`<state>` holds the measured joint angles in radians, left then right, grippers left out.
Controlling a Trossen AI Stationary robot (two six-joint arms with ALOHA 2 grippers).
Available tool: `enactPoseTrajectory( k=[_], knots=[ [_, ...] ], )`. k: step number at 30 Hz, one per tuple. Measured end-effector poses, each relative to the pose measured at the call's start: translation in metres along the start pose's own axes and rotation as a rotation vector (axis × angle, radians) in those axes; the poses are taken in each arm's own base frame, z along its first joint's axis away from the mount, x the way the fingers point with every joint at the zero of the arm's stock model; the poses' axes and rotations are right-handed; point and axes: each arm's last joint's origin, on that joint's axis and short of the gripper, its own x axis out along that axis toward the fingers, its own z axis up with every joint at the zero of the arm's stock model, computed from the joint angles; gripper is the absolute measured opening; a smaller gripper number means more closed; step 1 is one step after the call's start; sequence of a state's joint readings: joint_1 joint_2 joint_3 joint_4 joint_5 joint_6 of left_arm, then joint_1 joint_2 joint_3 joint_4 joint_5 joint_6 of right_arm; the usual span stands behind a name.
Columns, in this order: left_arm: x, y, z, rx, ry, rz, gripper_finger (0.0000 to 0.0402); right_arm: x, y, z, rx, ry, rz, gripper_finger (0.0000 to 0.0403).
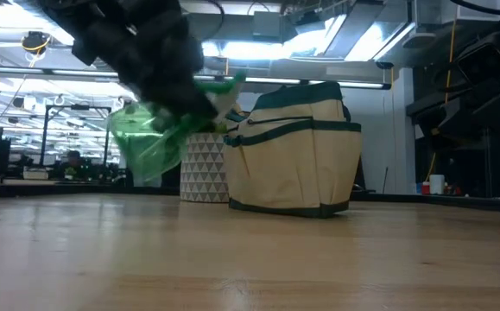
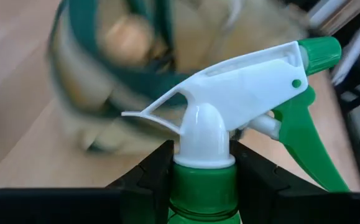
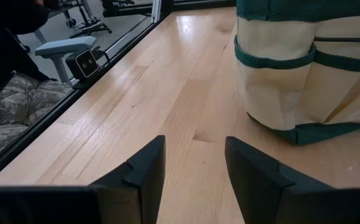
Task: Pick & Place Garden tools in Gardening bag
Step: Put the spray bottle into the gardening bag
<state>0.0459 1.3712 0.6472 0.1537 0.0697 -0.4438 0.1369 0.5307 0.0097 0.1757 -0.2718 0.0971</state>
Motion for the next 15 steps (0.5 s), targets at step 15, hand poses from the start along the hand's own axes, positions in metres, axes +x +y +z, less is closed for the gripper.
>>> enactPoseTrajectory(
  k=[15],
  knots=[
    [-0.011,-0.047,0.028,0.212,-0.464,-0.185,0.0124,0.0,0.0,0.0,0.0,0.0,0.0,0.017]
  ],
)
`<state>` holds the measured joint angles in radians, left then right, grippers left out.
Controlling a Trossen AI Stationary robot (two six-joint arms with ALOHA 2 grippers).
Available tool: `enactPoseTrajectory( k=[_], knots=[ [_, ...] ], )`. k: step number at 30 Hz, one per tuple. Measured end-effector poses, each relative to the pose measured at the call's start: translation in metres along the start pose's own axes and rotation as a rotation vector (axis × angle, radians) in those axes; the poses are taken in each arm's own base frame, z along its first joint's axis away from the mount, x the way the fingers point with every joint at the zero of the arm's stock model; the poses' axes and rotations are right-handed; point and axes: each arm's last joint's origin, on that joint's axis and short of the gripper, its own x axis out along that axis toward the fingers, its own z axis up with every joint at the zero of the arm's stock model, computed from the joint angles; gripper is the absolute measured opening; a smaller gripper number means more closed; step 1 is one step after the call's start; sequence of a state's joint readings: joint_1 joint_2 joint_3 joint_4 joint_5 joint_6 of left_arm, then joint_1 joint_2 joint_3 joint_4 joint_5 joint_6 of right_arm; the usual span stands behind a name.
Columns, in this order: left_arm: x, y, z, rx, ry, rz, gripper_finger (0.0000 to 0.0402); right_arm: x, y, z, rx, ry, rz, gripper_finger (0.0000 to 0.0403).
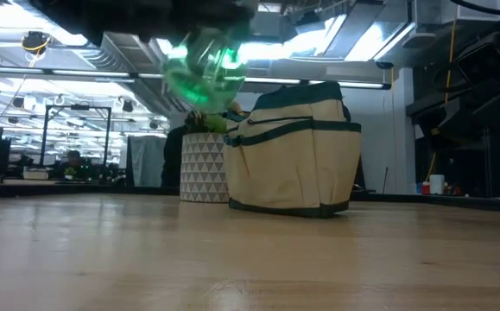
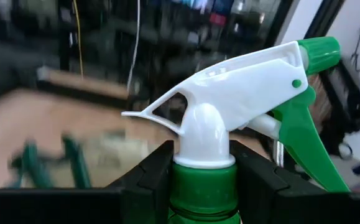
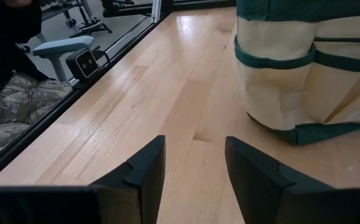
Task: Pick & Place Garden tools in Gardening bag
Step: Put the spray bottle into the gardening bag
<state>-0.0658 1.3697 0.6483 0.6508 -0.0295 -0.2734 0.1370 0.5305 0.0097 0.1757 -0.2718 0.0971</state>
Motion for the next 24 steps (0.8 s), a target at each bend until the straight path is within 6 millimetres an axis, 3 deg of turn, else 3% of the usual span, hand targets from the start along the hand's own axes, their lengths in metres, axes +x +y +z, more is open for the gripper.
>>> enactPoseTrajectory(
  k=[5,13,18,24],
  knots=[
    [0.003,-0.006,0.015,0.08,-0.097,0.044,0.0124,0.0,0.0,0.0,0.0,0.0,0.0,0.017],
    [0.024,-0.01,0.037,0.217,-0.075,0.128,0.0124,0.0,0.0,0.0,0.0,0.0,0.0,0.017],
    [0.047,-0.009,0.043,0.317,-0.071,0.18,0.0129,0.0,0.0,0.0,0.0,0.001,-0.001,0.017],
    [0.084,0.001,0.036,0.272,-0.135,0.225,0.013,0.0,0.0,0.0,0.001,0.002,-0.001,0.017]
  ],
)
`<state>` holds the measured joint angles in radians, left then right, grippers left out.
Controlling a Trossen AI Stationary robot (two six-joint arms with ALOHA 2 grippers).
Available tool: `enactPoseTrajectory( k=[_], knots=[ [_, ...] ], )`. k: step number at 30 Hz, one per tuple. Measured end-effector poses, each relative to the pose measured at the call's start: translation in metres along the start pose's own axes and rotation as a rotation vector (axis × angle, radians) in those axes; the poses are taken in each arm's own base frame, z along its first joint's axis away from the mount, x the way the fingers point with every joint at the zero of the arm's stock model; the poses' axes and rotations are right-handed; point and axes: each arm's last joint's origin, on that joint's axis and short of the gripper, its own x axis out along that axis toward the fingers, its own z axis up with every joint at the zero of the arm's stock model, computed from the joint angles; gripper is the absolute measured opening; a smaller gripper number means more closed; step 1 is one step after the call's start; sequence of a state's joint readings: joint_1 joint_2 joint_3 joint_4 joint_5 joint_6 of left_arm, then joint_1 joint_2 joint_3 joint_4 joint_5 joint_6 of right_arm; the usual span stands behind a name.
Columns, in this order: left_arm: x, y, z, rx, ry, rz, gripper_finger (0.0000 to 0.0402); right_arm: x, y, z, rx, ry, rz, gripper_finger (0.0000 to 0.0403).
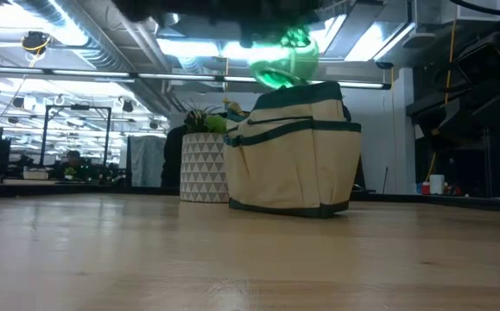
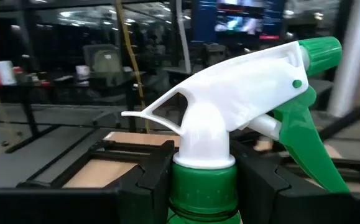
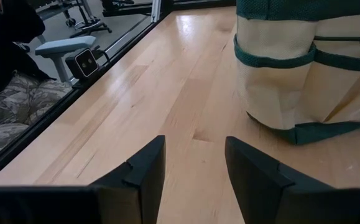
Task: Pick & Place Garden tools in Gardening bag
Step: Put the spray bottle into the gardening bag
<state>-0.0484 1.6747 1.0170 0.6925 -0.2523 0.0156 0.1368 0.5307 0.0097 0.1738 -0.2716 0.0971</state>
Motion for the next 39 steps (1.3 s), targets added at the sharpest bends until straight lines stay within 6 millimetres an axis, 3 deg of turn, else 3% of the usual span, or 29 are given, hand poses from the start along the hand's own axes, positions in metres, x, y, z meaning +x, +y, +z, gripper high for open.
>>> enactPoseTrajectory(
  k=[6,11,19,26,35,39],
  knots=[
    [0.017,0.003,-0.029,-0.033,-0.015,0.088,0.0132,0.0,0.0,0.0,0.0,0.0,0.0,0.017],
    [0.019,0.001,-0.033,-0.124,-0.018,0.039,0.0132,0.0,0.0,0.0,0.001,0.002,0.0,0.017],
    [0.017,-0.008,-0.047,-0.222,0.079,0.118,0.0133,0.0,0.0,-0.001,0.002,0.006,-0.001,0.017],
    [0.022,-0.015,-0.074,-0.233,0.137,0.144,0.0134,0.0,0.0,-0.001,0.003,0.01,-0.001,0.0169],
    [0.022,-0.017,-0.079,-0.221,0.156,0.14,0.0135,0.0,0.0,-0.001,0.004,0.013,-0.001,0.0169],
    [0.023,-0.021,-0.09,-0.212,0.18,0.134,0.0135,0.0,0.0,-0.001,0.004,0.013,-0.001,0.0169]
  ],
)
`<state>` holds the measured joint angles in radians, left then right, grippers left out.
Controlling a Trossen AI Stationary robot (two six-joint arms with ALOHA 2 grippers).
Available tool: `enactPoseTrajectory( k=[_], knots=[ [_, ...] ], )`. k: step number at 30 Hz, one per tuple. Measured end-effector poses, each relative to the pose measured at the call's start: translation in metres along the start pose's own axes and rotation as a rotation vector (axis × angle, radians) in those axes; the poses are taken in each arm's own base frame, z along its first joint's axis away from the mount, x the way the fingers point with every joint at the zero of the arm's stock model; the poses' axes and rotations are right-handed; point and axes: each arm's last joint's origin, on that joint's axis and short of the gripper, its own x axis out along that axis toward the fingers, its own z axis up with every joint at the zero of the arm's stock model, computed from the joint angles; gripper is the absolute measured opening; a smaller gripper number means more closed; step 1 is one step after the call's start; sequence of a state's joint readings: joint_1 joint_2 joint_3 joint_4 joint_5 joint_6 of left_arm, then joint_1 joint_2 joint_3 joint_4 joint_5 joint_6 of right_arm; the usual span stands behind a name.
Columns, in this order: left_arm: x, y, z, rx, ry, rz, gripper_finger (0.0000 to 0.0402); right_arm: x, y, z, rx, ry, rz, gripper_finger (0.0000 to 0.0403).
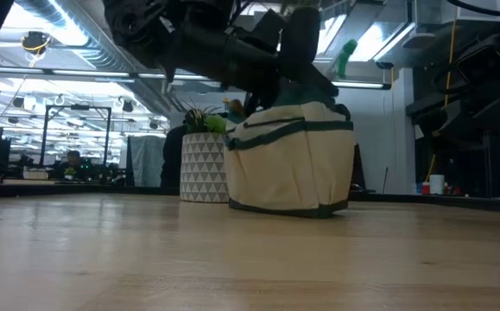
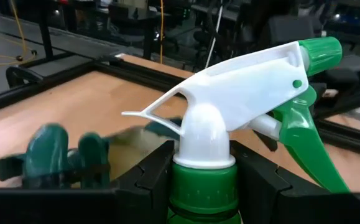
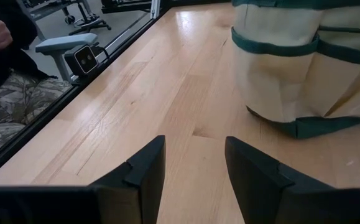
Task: Pick & Place Garden tools in Gardening bag
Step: Put the spray bottle into the gardening bag, then return to Home Position
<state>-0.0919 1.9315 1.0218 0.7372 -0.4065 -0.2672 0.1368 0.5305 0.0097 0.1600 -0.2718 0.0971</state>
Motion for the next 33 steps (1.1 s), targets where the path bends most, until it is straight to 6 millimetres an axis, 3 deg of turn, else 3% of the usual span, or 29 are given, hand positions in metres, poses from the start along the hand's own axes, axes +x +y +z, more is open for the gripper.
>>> enactPoseTrajectory(
  k=[5,12,19,26,33],
  knots=[
    [0.003,-0.003,-0.012,0.005,0.016,-0.003,0.0135,0.0,0.0,0.0,0.0,0.0,0.0,0.0169],
    [0.002,-0.005,-0.01,0.07,0.003,-0.054,0.0138,0.0,0.0,0.0,0.0,0.0,0.0,0.0169],
    [0.002,-0.006,-0.009,0.142,-0.004,-0.064,0.0178,0.0,0.0,0.0,0.0,0.0,0.0,0.0169],
    [-0.011,-0.003,0.013,0.171,0.062,-0.065,0.0222,0.0,0.0,0.0,0.0,0.0,0.0,0.0169],
    [-0.043,0.002,0.041,0.233,0.245,-0.055,0.0237,0.0,0.0,0.0,0.0,-0.001,0.0,0.0169]
  ],
)
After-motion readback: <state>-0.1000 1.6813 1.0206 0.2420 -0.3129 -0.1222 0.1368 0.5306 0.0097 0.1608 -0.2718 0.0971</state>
